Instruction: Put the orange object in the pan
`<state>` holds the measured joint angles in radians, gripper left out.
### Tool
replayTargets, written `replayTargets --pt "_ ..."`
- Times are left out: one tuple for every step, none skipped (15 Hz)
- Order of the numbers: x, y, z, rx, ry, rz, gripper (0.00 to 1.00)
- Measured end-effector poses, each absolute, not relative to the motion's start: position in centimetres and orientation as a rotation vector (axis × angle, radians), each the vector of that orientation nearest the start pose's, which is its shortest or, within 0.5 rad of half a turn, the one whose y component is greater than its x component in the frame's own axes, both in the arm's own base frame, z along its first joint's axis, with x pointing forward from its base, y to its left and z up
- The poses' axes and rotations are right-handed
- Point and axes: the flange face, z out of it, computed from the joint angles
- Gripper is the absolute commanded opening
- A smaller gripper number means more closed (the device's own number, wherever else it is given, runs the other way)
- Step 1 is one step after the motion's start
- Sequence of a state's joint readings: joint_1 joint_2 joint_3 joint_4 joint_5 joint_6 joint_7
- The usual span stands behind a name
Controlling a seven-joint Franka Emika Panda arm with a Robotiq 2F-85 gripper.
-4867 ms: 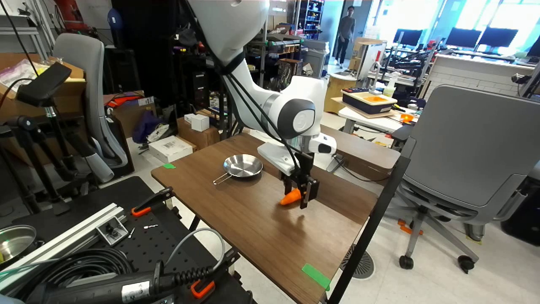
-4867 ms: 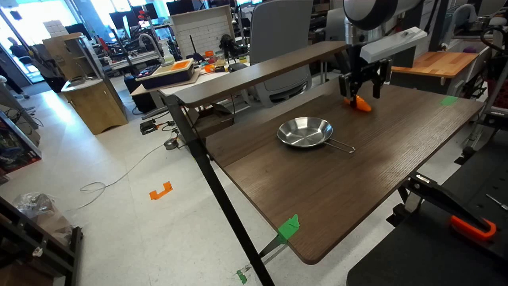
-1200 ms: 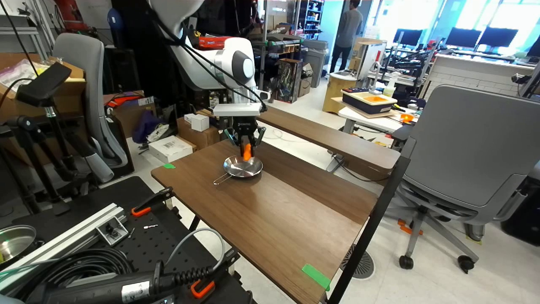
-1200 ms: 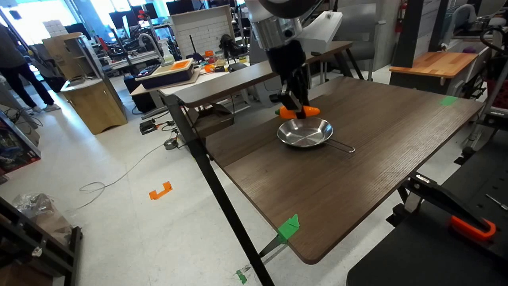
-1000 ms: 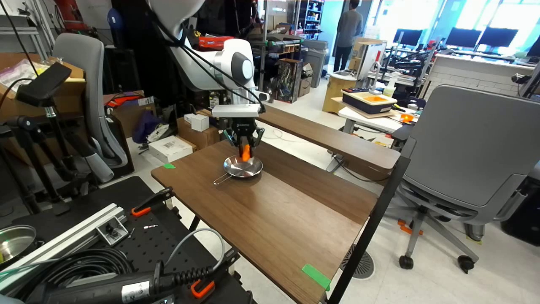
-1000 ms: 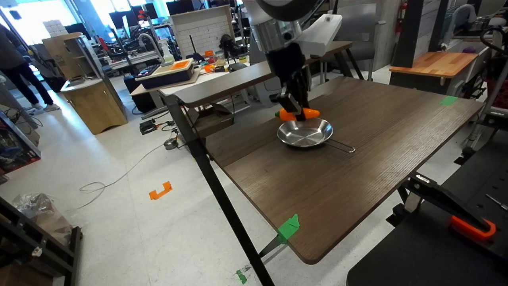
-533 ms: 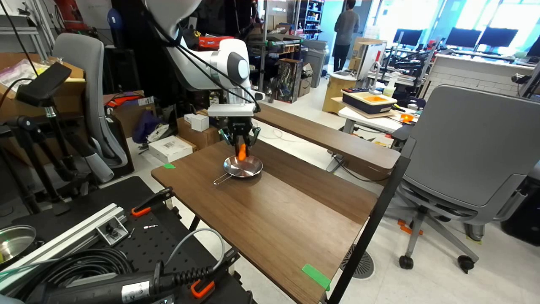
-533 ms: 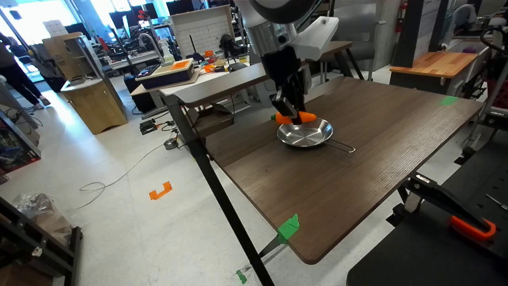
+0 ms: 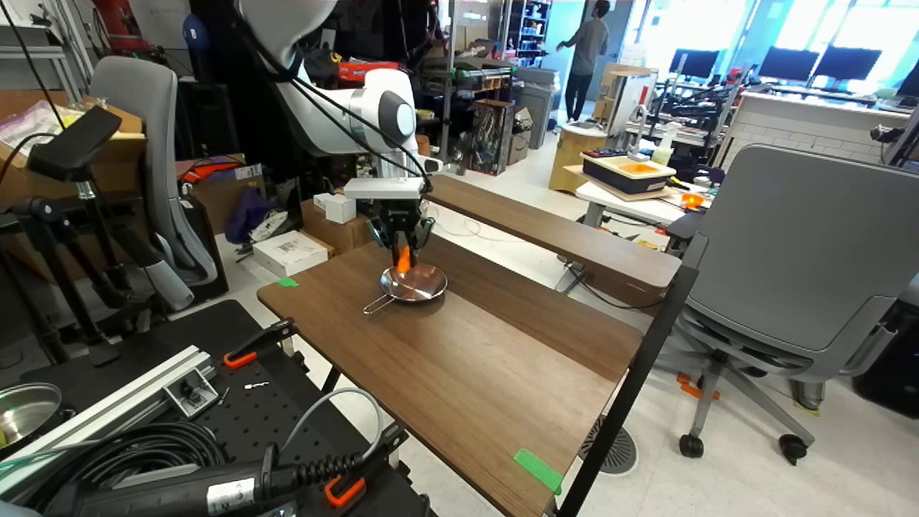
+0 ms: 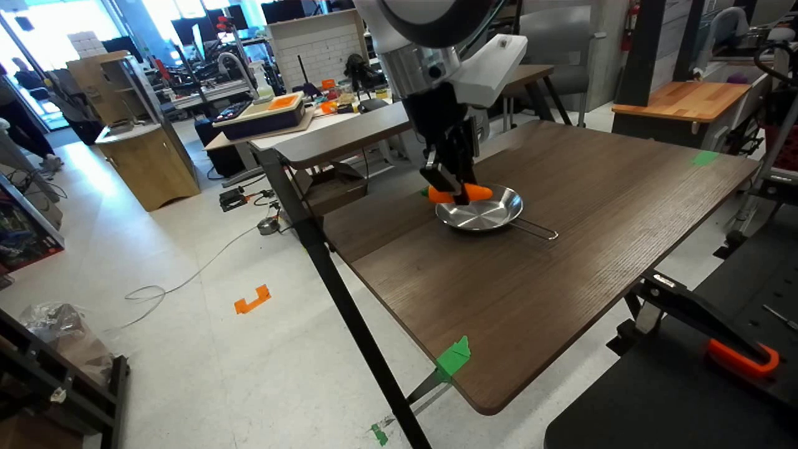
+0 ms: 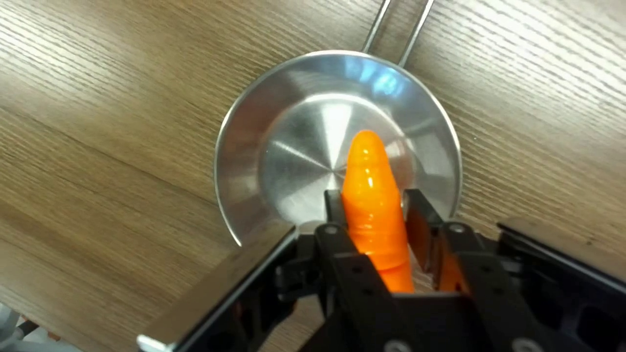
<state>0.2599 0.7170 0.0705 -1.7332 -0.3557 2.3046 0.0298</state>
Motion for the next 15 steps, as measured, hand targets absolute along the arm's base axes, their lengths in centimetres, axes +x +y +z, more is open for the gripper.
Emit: replayTargets --pt "61.9 20.0 15.7 -3.237 -0.893 0.169 0.09" --pt "62.0 19.9 15.6 -3.241 -0.884 0.169 0.09" --pt "61.9 19.7 15.6 -3.245 -0.875 0.170 0.09" --pt "61.9 19.6 15.6 -3.249 -0.867 0.172 0.09" --pt "61.9 19.5 15.5 -3.252 -0.860 0.173 0.09" --pt "61.7 19.3 15.5 -3.254 -0.855 0.175 0.09" --pt "61.5 19.2 15.3 -3.256 -0.849 0.180 0.09" --pt "61.3 19.1 15.2 -3.258 -0.842 0.185 0.09" --pt "61.1 19.0 15.1 -3.260 -0.836 0.188 0.09" --pt "60.8 18.9 15.0 -3.261 -0.831 0.193 0.09" --pt "60.6 18.8 14.9 -3.262 -0.827 0.196 0.09" --pt "60.3 18.8 14.8 -3.261 -0.822 0.192 0.09" --pt "60.0 18.7 14.7 -3.262 -0.816 0.194 0.09" --pt "59.8 18.6 14.7 -3.263 -0.811 0.194 0.09" --pt "59.6 18.5 14.6 -3.264 -0.806 0.194 0.59"
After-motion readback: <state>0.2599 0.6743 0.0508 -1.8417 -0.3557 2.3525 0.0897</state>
